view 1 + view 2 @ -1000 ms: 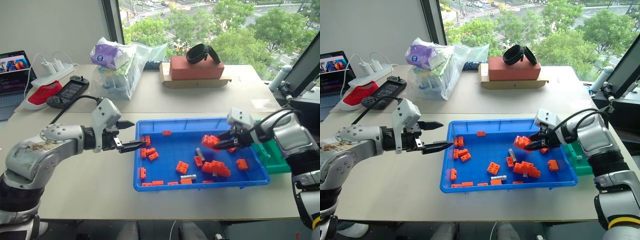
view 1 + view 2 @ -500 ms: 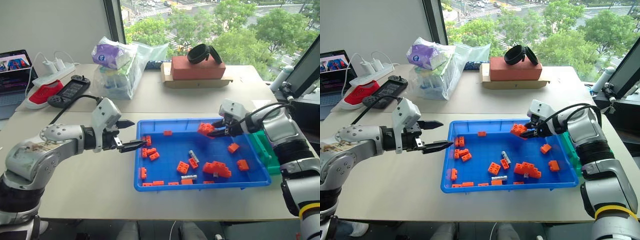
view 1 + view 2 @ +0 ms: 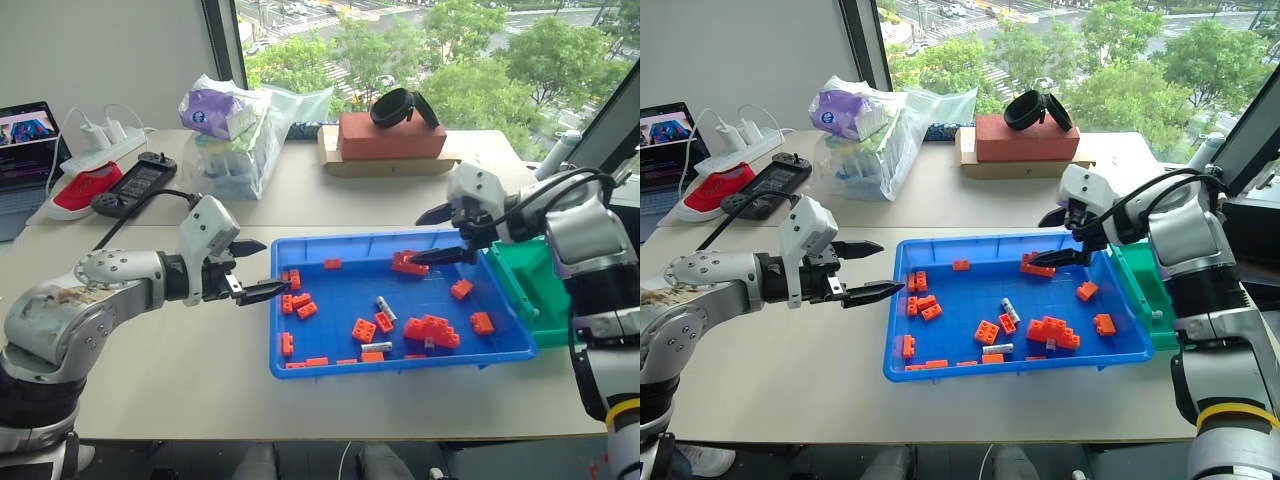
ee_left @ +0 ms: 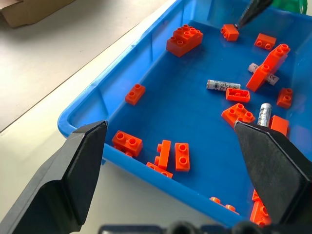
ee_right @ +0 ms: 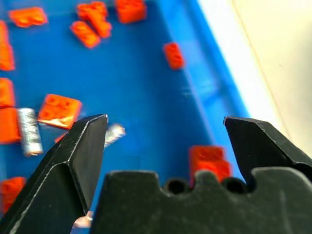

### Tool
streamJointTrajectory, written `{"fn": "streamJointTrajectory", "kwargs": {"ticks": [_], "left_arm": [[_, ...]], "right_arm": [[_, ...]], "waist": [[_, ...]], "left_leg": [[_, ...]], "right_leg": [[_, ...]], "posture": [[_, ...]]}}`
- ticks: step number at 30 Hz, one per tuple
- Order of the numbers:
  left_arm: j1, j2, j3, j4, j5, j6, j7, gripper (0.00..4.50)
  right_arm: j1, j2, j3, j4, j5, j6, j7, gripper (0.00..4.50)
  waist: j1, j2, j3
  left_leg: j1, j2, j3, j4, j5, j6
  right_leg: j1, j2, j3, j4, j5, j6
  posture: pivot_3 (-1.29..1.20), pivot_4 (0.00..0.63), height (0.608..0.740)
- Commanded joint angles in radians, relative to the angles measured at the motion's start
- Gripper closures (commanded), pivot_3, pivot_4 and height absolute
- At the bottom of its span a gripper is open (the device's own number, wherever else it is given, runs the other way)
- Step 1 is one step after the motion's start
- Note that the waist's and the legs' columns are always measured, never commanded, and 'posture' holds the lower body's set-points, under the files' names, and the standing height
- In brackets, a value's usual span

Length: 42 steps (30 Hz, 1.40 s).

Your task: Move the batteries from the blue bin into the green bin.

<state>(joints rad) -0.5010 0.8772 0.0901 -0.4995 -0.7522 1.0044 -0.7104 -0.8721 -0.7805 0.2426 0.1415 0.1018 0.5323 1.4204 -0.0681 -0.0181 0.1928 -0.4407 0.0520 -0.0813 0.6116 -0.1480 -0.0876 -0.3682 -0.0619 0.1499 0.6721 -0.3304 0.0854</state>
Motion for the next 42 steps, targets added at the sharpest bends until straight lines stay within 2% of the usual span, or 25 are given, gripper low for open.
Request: {"fn": "streamJointTrajectory", "kwargs": {"ticks": [1, 4, 9, 12, 15, 19, 24, 30, 42], "left_arm": [[-0.015, 0.004, 0.023, -0.03, -0.016, 0.003, 0.002, 0.0], [-0.014, -0.001, 0.044, -0.05, -0.052, 0.027, 0.007, 0.0], [-0.008, -0.007, 0.048, -0.054, -0.065, 0.031, 0.024, 0.0], [-0.009, -0.01, 0.042, -0.053, -0.066, 0.026, 0.035, 0.0], [-0.009, -0.008, 0.039, -0.051, -0.065, 0.022, 0.038, 0.0], [-0.006, -0.005, 0.042, -0.05, -0.065, 0.024, 0.043, 0.0], [0.004, -0.01, 0.043, -0.056, -0.071, 0.026, 0.052, 0.0], [0.006, -0.006, 0.041, -0.055, -0.073, 0.021, 0.057, 0.0], [-0.001, -0.005, 0.034, -0.051, -0.069, 0.02, 0.056, 0.0]], "right_arm": [[0.023, 0.023, -0.008, -0.104, 0.02, 0.054, -0.061, 0.04], [0.022, 0.038, 0.002, -0.15, -0.039, 0.117, -0.167, 0.04], [-0.005, 0.02, 0.027, -0.221, 0.038, 0.327, -0.134, 0.04], [-0.001, 0.006, 0.048, -0.229, 0.031, 0.346, -0.141, 0.68], [0.005, 0.015, 0.061, -0.229, 0.034, 0.362, -0.174, 1.6], [0.002, 0.048, 0.064, -0.254, 0.042, 0.437, -0.244, 1.6], [-0.06, 0.076, 0.131, -0.287, 0.015, 0.72, -0.385, 1.6], [-0.099, 0.105, 0.165, -0.266, 0.064, 0.929, -0.47, 1.6], [-0.087, 0.139, 0.166, -0.277, 0.161, 1.023, -0.59, 1.6]], "waist": [[0.0, 0.0, 0.0], [0.0, 0.0, 0.0], [-0.001, 0.0, 0.0], [0.0, 0.0, 0.0], [-0.001, 0.0, 0.0], [-0.003, 0.0, 0.0], [-0.002, 0.0, 0.0], [0.0, -0.001, 0.0], [-0.001, -0.001, 0.0]], "left_leg": [[0.0, 0.0, 0.0, 0.0, 0.0, 0.0], [0.0, 0.0, 0.0, 0.0, 0.001, -0.001], [0.0, 0.0, 0.0, 0.0, 0.001, -0.001], [0.0, 0.0, 0.0, 0.0, 0.001, -0.001], [0.0, 0.0, 0.0, 0.0, 0.001, -0.001], [0.0, 0.0, 0.0, 0.0, 0.001, -0.001], [0.0, 0.0, 0.0, 0.0, 0.001, -0.001], [0.0, 0.0, 0.0, -0.001, 0.001, -0.001], [0.0, 0.0, 0.0, -0.001, 0.001, -0.001]], "right_leg": [[0.0, 0.0, 0.0, 0.0, 0.0, 0.0], [-0.001, 0.0, 0.0, 0.002, 0.0, 0.0], [-0.001, 0.0, 0.0, 0.002, 0.0, 0.0], [-0.001, 0.0, 0.0, 0.002, 0.0, 0.0], [-0.001, 0.0, 0.0, 0.002, 0.0, 0.0], [-0.001, 0.0, 0.0, 0.002, 0.0, 0.0], [-0.002, 0.0, 0.0, 0.002, 0.0, 0.0], [-0.002, 0.0, 0.0, 0.002, 0.0, 0.0], [-0.003, 0.0, 0.0, 0.002, 0.0, 0.0]], "posture": [[0.0, 0.15, 0.74], [0.0, 0.15, 0.74], [0.0, 0.15, 0.74], [0.0, 0.15, 0.74], [0.0, 0.15, 0.74], [0.0, 0.15, 0.74], [0.0, 0.15, 0.74], [0.0, 0.15, 0.74], [0.0, 0.15, 0.74]]}}
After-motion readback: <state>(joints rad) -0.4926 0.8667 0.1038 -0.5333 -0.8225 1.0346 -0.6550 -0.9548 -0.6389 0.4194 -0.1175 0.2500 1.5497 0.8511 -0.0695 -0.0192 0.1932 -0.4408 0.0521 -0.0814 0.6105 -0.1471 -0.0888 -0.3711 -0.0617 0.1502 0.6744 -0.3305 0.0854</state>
